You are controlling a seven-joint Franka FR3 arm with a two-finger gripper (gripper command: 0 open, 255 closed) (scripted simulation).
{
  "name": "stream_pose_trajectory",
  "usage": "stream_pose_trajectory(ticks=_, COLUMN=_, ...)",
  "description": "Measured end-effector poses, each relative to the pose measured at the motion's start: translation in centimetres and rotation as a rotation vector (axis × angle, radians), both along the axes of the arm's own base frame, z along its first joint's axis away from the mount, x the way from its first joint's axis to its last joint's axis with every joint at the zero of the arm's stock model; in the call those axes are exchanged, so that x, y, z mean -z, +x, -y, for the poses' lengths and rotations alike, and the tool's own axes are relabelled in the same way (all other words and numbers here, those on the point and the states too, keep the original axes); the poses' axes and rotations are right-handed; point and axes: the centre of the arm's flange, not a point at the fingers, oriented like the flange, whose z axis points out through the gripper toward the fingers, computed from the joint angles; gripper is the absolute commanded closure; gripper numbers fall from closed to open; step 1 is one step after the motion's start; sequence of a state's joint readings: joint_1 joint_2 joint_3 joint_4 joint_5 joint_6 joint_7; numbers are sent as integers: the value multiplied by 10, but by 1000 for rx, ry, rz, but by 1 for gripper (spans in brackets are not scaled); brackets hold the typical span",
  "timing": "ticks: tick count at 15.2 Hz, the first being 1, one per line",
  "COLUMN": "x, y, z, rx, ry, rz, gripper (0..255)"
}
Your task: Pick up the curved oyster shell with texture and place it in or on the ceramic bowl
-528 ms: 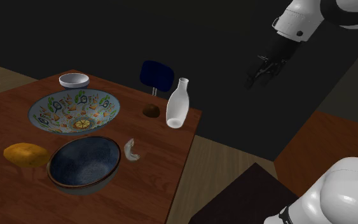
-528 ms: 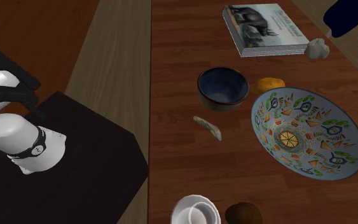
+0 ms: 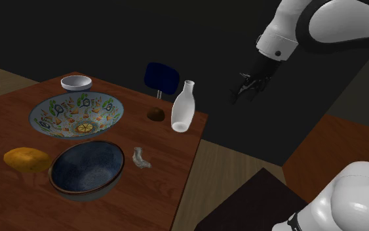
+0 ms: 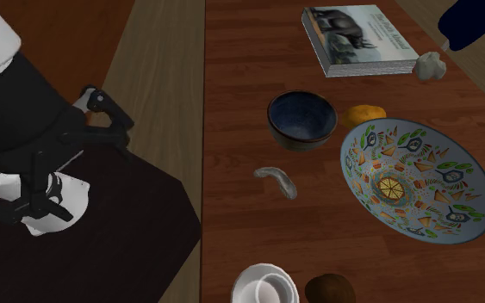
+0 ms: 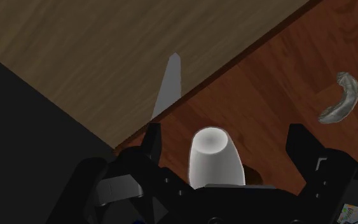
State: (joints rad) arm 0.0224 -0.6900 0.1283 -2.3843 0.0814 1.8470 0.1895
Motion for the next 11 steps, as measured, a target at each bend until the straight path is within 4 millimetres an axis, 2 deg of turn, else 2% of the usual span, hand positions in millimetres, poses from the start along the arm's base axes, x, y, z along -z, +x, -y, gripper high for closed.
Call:
stream_pose_trajectory(ticks=5, x=39, y=19, z=-41, rx=-2, ry=17, rz=7, gripper=0)
stream_pose_trajectory(ticks=11, x=89, y=50, z=-99, rx=-5, ry=37, rz=15, gripper=0)
